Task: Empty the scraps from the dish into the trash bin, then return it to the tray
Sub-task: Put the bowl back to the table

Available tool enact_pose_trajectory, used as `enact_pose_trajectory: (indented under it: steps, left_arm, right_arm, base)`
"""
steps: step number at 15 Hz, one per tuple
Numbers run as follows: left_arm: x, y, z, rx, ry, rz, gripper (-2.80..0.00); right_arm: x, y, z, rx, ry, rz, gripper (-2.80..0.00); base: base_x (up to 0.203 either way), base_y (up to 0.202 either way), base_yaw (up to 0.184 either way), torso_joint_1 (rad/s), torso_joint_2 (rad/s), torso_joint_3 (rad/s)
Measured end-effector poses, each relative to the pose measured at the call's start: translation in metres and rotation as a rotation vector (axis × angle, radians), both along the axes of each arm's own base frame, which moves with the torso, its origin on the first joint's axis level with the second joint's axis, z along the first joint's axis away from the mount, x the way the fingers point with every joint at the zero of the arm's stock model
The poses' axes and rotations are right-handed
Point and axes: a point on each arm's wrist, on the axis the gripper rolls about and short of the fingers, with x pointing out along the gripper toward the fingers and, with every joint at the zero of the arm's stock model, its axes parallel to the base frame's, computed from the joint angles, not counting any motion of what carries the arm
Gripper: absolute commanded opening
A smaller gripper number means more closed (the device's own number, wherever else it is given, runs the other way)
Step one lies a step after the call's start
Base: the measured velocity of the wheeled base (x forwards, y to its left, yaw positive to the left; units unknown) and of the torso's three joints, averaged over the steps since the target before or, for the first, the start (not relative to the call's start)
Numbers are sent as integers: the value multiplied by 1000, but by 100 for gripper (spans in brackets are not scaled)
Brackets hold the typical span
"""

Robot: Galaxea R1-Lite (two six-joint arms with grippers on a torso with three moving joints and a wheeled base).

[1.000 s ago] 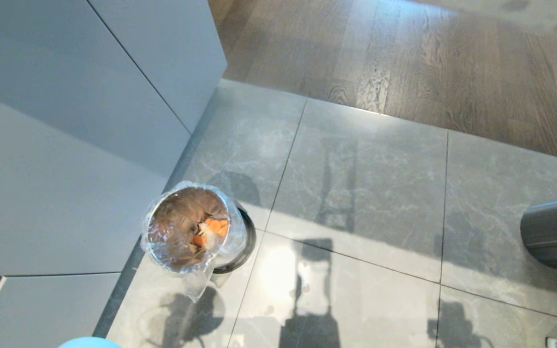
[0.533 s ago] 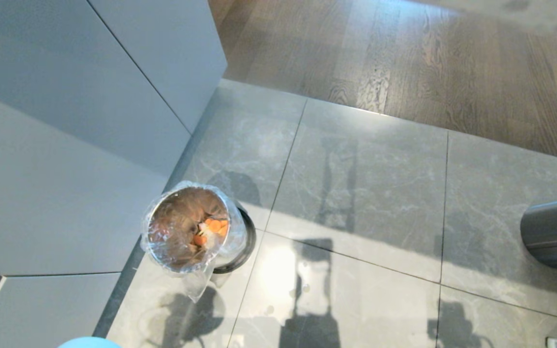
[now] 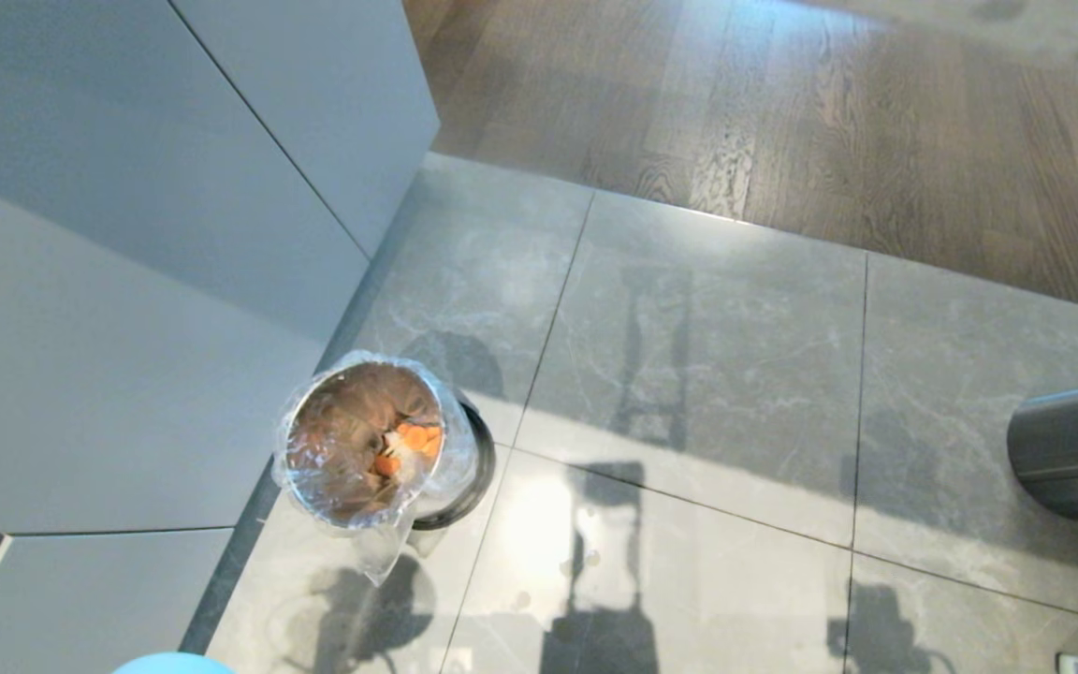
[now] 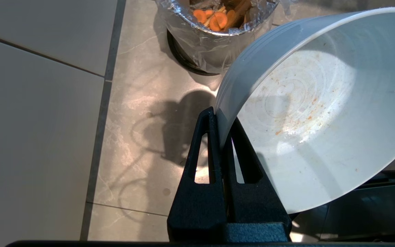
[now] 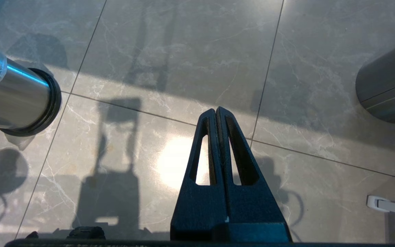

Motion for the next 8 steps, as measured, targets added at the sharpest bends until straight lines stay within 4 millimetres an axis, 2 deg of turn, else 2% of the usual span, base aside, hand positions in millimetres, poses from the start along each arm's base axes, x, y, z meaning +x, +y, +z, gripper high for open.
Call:
enact_pose_trajectory:
  steps: [8]
  left_arm:
    - [0,0,0,0,1,-3,-280]
  right_arm:
    - [0,0,0,0,0,0,-280]
  base:
    - [0,0,0,0,0,0]
